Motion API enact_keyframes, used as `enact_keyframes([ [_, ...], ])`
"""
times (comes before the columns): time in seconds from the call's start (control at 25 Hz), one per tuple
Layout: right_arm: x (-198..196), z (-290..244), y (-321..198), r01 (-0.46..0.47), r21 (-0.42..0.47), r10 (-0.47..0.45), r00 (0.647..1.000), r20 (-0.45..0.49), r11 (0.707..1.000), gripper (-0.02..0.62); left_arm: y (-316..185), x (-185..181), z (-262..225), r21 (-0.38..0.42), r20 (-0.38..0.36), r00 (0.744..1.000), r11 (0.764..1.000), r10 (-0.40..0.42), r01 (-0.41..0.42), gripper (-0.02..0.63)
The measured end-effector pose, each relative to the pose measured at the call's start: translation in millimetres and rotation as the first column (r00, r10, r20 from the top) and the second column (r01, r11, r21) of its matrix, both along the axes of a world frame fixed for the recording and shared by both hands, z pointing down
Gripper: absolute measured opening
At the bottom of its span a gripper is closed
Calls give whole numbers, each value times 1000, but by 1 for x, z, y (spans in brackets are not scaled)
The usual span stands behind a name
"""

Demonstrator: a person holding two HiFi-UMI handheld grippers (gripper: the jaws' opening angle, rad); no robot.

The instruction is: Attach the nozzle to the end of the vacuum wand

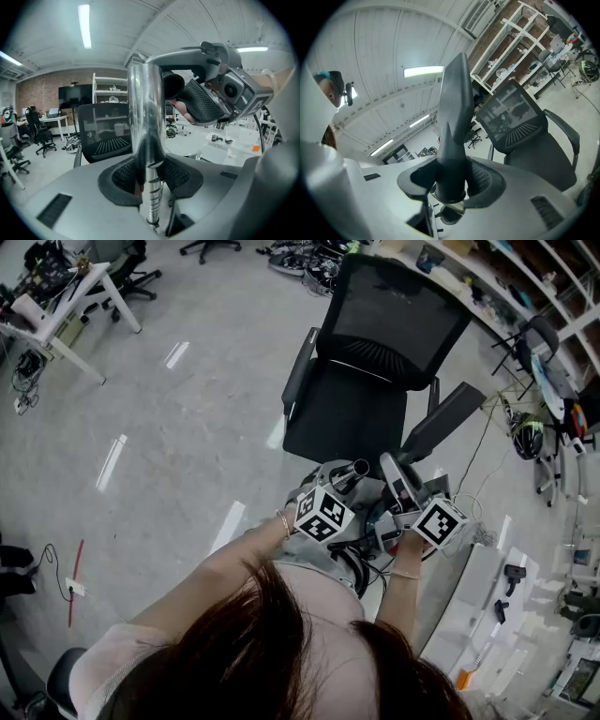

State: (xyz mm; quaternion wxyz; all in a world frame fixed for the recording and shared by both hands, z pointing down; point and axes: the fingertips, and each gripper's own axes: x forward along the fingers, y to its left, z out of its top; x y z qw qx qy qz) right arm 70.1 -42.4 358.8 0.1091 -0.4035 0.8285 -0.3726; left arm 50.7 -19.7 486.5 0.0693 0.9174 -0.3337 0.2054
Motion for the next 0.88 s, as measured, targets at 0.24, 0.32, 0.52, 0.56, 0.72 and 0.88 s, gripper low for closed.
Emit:
enact_keyframes([
  [0.24, -10, -13, -3, 21, 67, -23, 999, 30, 998, 183, -2, 2, 0, 1, -1, 1000, 1000, -2, 2, 144],
  [0.32, -11, -16, -4, 25, 81, -27, 999, 25, 996, 183, -3, 4, 0, 0, -2, 1000, 1000, -2, 2, 144],
  [0.52, -24, -19, -3, 55, 111, -54, 998, -12, 992, 183, 0, 5, 0, 3, -1, 1000, 1000, 6, -6, 144],
  [0.56, -26, -18, -3, 61, 114, -59, 998, -19, 992, 183, 0, 6, -1, 4, -1, 1000, 1000, 8, -8, 144],
  [0.72, -34, -15, -3, 79, 117, -75, 997, -37, 990, 183, 1, 7, 1, 7, 1, 1000, 1000, 18, -18, 144],
  [0.88, -37, -15, -3, 87, 119, -83, 996, -39, 989, 183, 2, 7, 1, 7, 1, 1000, 1000, 22, -22, 144],
])
